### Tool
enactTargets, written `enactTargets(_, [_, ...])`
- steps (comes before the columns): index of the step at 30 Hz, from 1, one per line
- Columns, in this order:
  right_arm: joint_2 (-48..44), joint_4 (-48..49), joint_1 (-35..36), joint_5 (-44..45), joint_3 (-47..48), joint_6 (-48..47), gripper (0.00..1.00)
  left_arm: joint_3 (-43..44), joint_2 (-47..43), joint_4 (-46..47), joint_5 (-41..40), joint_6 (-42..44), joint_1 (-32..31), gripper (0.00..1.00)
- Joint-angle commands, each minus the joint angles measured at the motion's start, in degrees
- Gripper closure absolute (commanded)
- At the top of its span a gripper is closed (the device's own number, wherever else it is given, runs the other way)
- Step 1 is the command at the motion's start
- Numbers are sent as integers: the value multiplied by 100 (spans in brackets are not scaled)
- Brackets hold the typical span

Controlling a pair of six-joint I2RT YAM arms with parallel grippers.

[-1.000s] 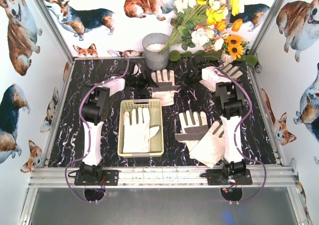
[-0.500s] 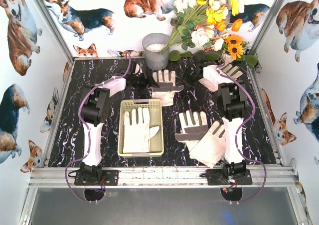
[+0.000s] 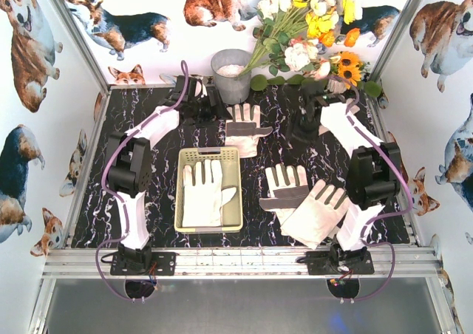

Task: Put the gloves into the storage basket
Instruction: Move the glove to the center of the board, then pick up the glove from the center of the board.

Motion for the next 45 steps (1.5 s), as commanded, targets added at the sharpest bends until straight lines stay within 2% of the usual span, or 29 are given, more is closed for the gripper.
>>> enactTargets(1, [-327, -610, 5, 639, -668, 126, 46, -205, -417, -179, -128, 341, -19, 20])
enactTargets(12, [-455, -122, -160, 347, -1861, 316, 44, -1064, -1464, -278, -744, 483, -12, 19])
enactTargets(25, [-81, 406, -171, 220, -2324, 347, 47, -1676, -2074, -243, -1081, 369, -12, 19])
enactTargets(29, [184, 565, -171, 121, -2227, 334, 63, -1703, -2125, -243, -1132, 342, -12, 19])
enactTargets(32, [349, 635, -172, 76, -2206, 325, 71, -1706, -2139, -234, -1151, 324, -12, 19])
enactTargets(36, [267, 687, -171, 12, -2194, 366, 96, -1642, -2161, -226, -1202, 305, -12, 19])
enactTargets(37, [167, 681, -171, 54, -2176, 364, 100, -1600, -2176, -226, -1200, 299, -12, 19])
enactTargets(45, [-999, 382, -234, 724, -1472, 197, 100, -1059, -2048, -172, -839, 307, -12, 20])
